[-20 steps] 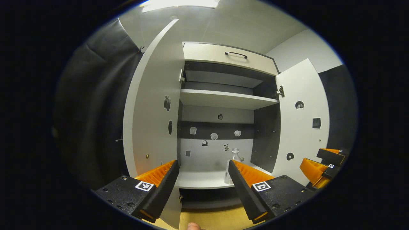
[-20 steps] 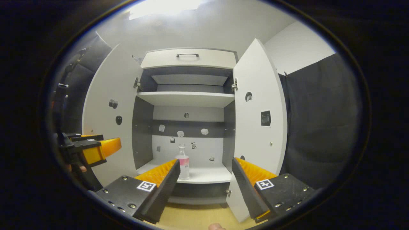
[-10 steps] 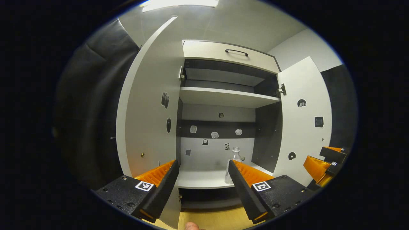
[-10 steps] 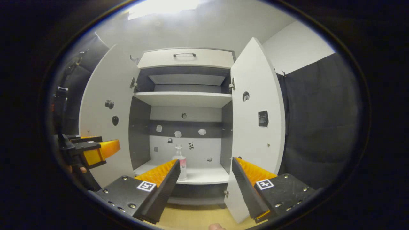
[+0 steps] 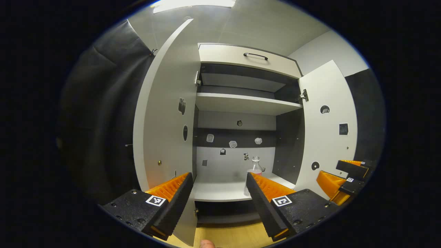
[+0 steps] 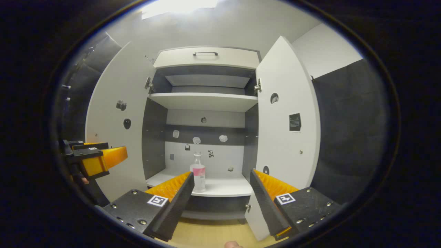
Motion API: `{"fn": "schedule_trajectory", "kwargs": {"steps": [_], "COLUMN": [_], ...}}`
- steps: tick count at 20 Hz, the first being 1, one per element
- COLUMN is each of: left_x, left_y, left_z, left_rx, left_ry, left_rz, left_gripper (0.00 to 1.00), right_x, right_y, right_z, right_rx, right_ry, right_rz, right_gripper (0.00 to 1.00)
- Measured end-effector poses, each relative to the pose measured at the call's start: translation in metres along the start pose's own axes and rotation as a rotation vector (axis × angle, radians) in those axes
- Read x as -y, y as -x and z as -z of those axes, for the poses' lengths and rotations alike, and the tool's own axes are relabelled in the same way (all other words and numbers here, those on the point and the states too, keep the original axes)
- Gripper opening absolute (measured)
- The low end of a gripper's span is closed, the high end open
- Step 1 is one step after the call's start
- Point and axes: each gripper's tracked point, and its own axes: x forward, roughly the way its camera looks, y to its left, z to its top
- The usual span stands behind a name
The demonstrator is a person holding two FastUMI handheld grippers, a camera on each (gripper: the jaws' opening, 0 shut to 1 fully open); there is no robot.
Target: Grasp the bottle in the cabinet with the left hand and place it on the coaster, then close the right door with the right hand and the left door with the left hand.
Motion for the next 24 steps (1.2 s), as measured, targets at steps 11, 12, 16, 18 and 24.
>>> {"fn": "schedule_trajectory", "kwargs": {"steps": [11,12,16,18,24], "left_x": [-0.015,-0.015,-0.015,-0.015,-0.015], "left_y": [0.019,0.019,0.017,0.016,0.013], "left_z": [0.008,0.011,0.015,0.016,0.019], "left_rx": [-0.011,-0.014,-0.020,-0.023,-0.023], "left_ry": [0.028,0.034,0.046,0.040,0.042], "left_rz": [-0.013,-0.013,-0.009,-0.008,-0.006], "left_gripper": [0.96,0.96,0.98,0.96,0.96], "right_x": [-0.053,-0.057,-0.069,-0.073,-0.082], "right_y": [-0.131,-0.143,-0.181,-0.199,-0.240], "right_z": [0.023,0.028,0.046,0.057,0.083], "right_rx": [-0.017,-0.024,-0.048,-0.073,-0.118], "right_ry": [0.000,0.008,0.026,0.028,0.027], "right_rz": [-0.111,-0.115,-0.126,-0.129,-0.131], "right_gripper": [0.98,0.98,0.98,0.95,0.98]}}
